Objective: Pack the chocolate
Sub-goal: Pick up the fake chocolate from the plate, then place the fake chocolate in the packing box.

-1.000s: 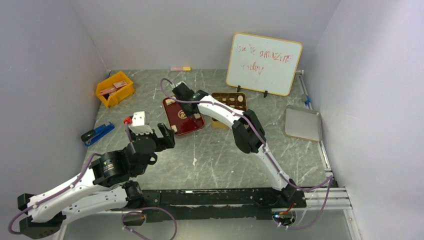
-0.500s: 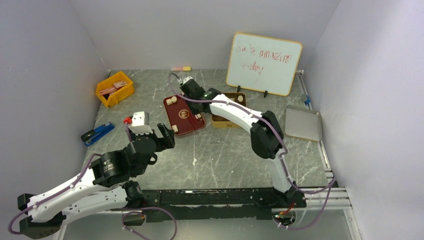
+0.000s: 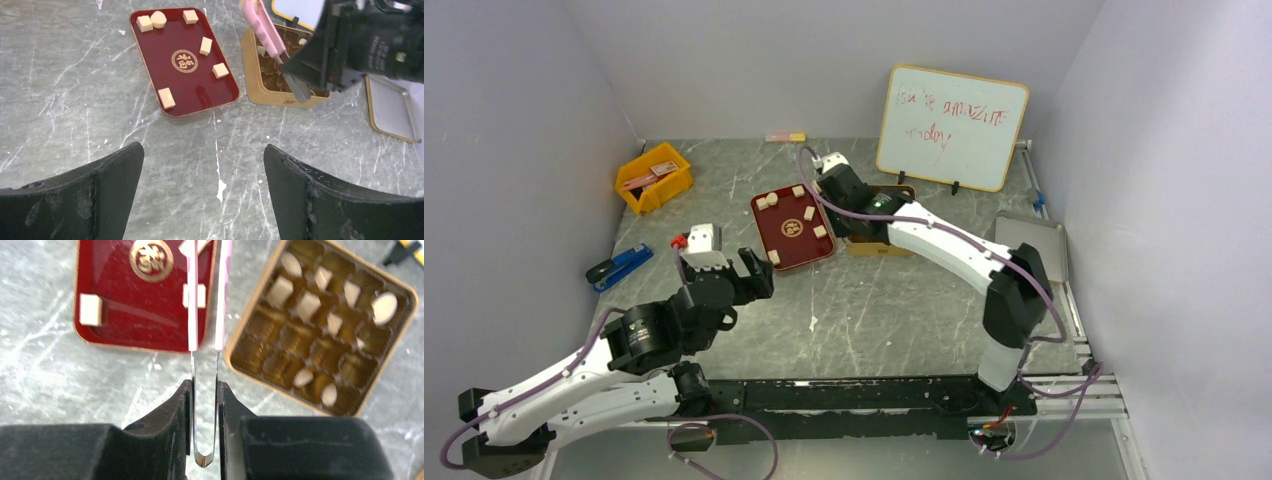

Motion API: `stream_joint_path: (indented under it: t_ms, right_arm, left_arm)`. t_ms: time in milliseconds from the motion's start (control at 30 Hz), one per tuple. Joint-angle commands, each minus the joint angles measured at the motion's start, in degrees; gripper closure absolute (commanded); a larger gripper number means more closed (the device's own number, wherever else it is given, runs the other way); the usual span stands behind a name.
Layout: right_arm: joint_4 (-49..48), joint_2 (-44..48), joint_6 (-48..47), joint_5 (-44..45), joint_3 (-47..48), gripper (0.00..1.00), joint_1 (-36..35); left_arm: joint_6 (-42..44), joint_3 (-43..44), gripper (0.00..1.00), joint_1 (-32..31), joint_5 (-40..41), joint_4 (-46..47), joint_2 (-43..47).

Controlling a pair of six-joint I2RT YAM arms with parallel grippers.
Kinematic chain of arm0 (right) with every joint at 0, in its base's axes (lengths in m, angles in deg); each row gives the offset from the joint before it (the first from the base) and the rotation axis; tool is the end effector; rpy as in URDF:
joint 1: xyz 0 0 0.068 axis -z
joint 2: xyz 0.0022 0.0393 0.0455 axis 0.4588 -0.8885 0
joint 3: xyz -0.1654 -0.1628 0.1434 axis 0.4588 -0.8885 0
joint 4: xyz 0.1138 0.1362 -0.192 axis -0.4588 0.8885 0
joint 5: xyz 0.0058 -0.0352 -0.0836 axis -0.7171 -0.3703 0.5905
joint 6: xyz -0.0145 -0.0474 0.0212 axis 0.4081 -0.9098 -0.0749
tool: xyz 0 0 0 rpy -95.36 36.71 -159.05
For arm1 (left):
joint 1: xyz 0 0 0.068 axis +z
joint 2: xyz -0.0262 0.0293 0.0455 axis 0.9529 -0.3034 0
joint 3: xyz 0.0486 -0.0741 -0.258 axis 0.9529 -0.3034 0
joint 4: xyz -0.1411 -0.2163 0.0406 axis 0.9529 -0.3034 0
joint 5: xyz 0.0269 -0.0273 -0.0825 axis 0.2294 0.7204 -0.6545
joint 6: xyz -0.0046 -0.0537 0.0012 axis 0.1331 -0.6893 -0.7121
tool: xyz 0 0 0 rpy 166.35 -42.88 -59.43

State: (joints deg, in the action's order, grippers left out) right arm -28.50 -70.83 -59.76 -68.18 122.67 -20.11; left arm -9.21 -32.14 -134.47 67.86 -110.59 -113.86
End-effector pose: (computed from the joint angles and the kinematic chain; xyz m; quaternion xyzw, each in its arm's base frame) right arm 0.2848 0.2951 0.3024 -0.2169 0.8927 0.0736 0.3881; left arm 0.0806 -0.0958 0.3294 -0.0912 0.8033 -0.1721 0.5628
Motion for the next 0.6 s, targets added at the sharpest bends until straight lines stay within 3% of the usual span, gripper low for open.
stream_joint_path:
  t_ms: [0,233,567]
  right_arm:
    - [-0.2,10.4,3.4,4.1,-7.0,1.00,-0.1]
    - [2.8,20.4,6.3,6.3,-18.1,1.00,-0.1]
    - [4.2,25.6,9.1,7.5,-25.5,1.00,0.1]
  left_arm:
    - [-0.2,0.8,0.06,-0.3,-1.0,0.6,0.6]
    - [0.4,0.3,0.06,-0.3,-1.9,1.8,0.8]
    - [1.0,0.8,0.06,-0.3,-2.4,2.3,0.7]
